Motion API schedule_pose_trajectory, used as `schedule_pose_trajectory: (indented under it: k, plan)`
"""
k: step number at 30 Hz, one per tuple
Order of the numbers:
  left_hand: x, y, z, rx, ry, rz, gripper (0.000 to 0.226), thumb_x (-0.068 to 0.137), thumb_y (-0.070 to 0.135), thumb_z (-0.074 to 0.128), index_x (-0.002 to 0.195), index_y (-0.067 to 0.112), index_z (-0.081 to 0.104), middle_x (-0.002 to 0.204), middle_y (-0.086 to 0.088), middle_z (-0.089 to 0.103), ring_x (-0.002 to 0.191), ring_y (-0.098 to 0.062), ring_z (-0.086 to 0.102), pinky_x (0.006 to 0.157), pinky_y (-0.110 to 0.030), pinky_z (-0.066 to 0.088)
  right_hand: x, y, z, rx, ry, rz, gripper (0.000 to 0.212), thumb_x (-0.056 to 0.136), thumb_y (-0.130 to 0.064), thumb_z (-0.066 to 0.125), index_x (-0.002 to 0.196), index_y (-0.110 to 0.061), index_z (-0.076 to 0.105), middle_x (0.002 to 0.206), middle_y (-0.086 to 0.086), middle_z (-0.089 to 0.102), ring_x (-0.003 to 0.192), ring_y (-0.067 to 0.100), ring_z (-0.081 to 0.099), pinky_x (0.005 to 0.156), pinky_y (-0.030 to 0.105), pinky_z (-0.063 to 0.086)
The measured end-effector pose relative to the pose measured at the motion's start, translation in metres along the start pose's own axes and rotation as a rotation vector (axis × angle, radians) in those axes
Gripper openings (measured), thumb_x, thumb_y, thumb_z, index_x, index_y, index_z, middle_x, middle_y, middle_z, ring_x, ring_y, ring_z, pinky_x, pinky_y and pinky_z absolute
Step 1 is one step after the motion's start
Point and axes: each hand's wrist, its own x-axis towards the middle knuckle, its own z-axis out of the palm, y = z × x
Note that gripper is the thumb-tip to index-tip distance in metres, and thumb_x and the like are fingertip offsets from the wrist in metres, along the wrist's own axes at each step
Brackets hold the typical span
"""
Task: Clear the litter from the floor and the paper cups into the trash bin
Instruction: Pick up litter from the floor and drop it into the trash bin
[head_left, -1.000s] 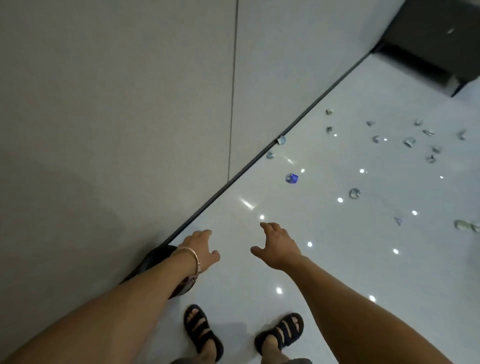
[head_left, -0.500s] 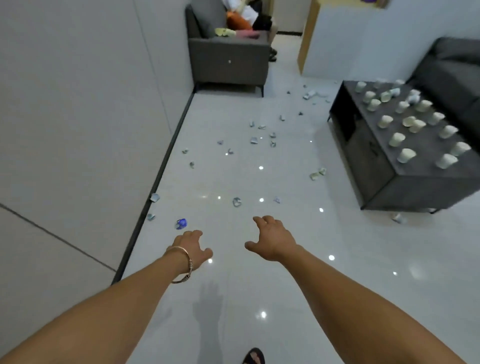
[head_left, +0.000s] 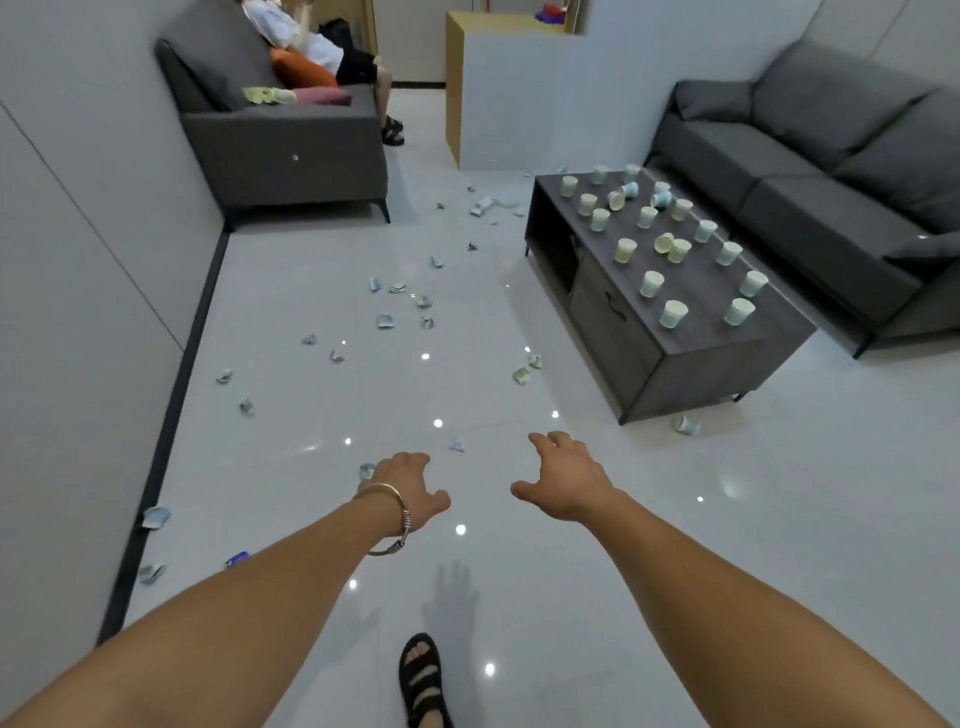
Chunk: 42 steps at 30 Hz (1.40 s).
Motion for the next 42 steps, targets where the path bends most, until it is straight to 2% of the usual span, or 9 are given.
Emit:
schedule_pose_trajectory:
  k: [2, 8, 14, 21, 27, 33, 42]
  plan:
    - [0.037, 0.011, -0.02, 0.001, -0.012, 0.009, 0.074, 0.082, 0.052, 0.053, 0.145, 0.021, 0.03, 0.148, -0.003, 0.033, 0.135, -0.025, 0.032, 0.107, -0.048, 0.034, 0.03, 0.004, -0.016, 0.002, -0.005, 0.011, 0.083, 0.088, -0.053, 0.058, 0.154, -0.024, 0.016, 0.159, 0.003, 0.018, 0.143, 0.026, 0.022, 0.112, 0.043, 0.032]
    - [0.132, 0.06, -0.077, 0.017, -0.015, 0.065, 0.073, 0.083, 0.051, 0.053, 0.145, 0.02, 0.029, 0.146, -0.006, 0.036, 0.132, -0.027, 0.036, 0.104, -0.042, 0.037, 0.106, 0.026, -0.058, 0.049, 0.011, 0.049, 0.081, 0.089, -0.05, 0.057, 0.154, -0.024, 0.016, 0.159, 0.001, 0.018, 0.142, 0.024, 0.023, 0.11, 0.041, 0.034]
    - [0.217, 0.118, -0.088, 0.025, -0.106, 0.079, 0.073, 0.083, 0.048, 0.053, 0.146, 0.021, 0.027, 0.148, -0.005, 0.034, 0.132, -0.026, 0.036, 0.104, -0.04, 0.038, 0.179, 0.08, -0.089, 0.045, -0.049, 0.089, 0.081, 0.09, -0.048, 0.057, 0.155, -0.023, 0.015, 0.159, 0.002, 0.017, 0.142, 0.025, 0.024, 0.11, 0.041, 0.035]
    - [0.327, 0.192, -0.101, -0.009, -0.119, -0.04, 0.071, 0.085, 0.047, 0.053, 0.146, 0.019, 0.029, 0.147, -0.006, 0.035, 0.13, -0.027, 0.04, 0.103, -0.038, 0.039, 0.303, 0.165, -0.157, -0.009, -0.068, 0.052, 0.081, 0.09, -0.048, 0.058, 0.154, -0.023, 0.015, 0.158, 0.004, 0.019, 0.14, 0.027, 0.027, 0.108, 0.042, 0.037]
    - [0.401, 0.245, -0.124, -0.124, -0.091, -0.116, 0.071, 0.084, 0.046, 0.055, 0.145, 0.02, 0.03, 0.147, -0.007, 0.036, 0.13, -0.027, 0.04, 0.105, -0.039, 0.038, 0.391, 0.207, -0.213, -0.053, -0.111, 0.015, 0.08, 0.09, -0.047, 0.057, 0.154, -0.022, 0.015, 0.157, 0.004, 0.02, 0.139, 0.027, 0.028, 0.106, 0.043, 0.038]
    - [0.482, 0.257, -0.133, -0.19, -0.118, -0.185, 0.072, 0.085, 0.046, 0.056, 0.146, 0.018, 0.029, 0.146, -0.007, 0.036, 0.131, -0.027, 0.04, 0.105, -0.038, 0.038, 0.481, 0.216, -0.232, -0.09, -0.189, -0.039, 0.081, 0.09, -0.049, 0.056, 0.155, -0.023, 0.014, 0.157, 0.002, 0.02, 0.138, 0.028, 0.03, 0.107, 0.042, 0.037]
    - [0.645, 0.255, -0.131, -0.298, -0.203, -0.23, 0.072, 0.087, 0.047, 0.053, 0.147, 0.016, 0.027, 0.149, -0.009, 0.033, 0.132, -0.028, 0.038, 0.104, -0.036, 0.036, 0.645, 0.228, -0.235, -0.094, -0.304, 0.029, 0.078, 0.091, -0.047, 0.056, 0.154, -0.024, 0.016, 0.157, 0.002, 0.021, 0.137, 0.027, 0.034, 0.106, 0.042, 0.039]
